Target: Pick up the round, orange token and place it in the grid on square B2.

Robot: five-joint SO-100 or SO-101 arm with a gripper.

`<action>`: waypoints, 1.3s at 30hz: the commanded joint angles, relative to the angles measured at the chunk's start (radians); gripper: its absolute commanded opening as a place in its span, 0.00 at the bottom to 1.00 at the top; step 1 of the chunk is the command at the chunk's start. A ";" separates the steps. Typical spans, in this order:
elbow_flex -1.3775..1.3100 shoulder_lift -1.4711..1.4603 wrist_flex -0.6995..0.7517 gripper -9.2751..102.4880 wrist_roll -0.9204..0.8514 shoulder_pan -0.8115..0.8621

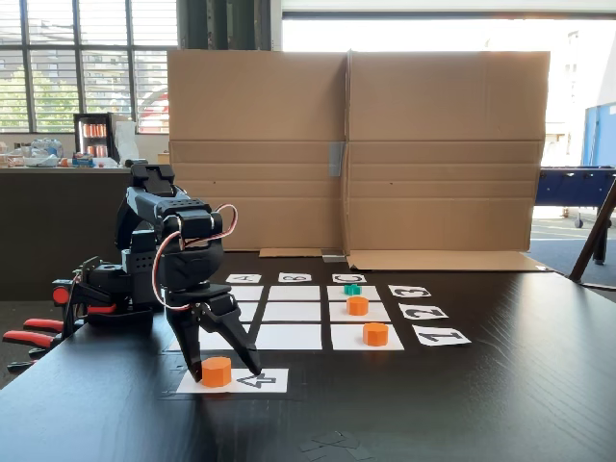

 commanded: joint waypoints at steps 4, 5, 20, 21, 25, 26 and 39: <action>0.002 0.008 -0.008 0.35 -0.018 -0.020; 0.006 0.008 -0.008 0.30 -0.025 -0.023; 0.026 0.002 -0.018 0.08 -0.055 -0.032; 0.026 0.002 -0.018 0.08 -0.055 -0.032; 0.028 0.002 -0.020 0.08 -0.063 -0.028; 0.028 0.005 -0.020 0.08 -0.064 -0.026; 0.109 0.173 -0.063 0.08 -0.064 0.031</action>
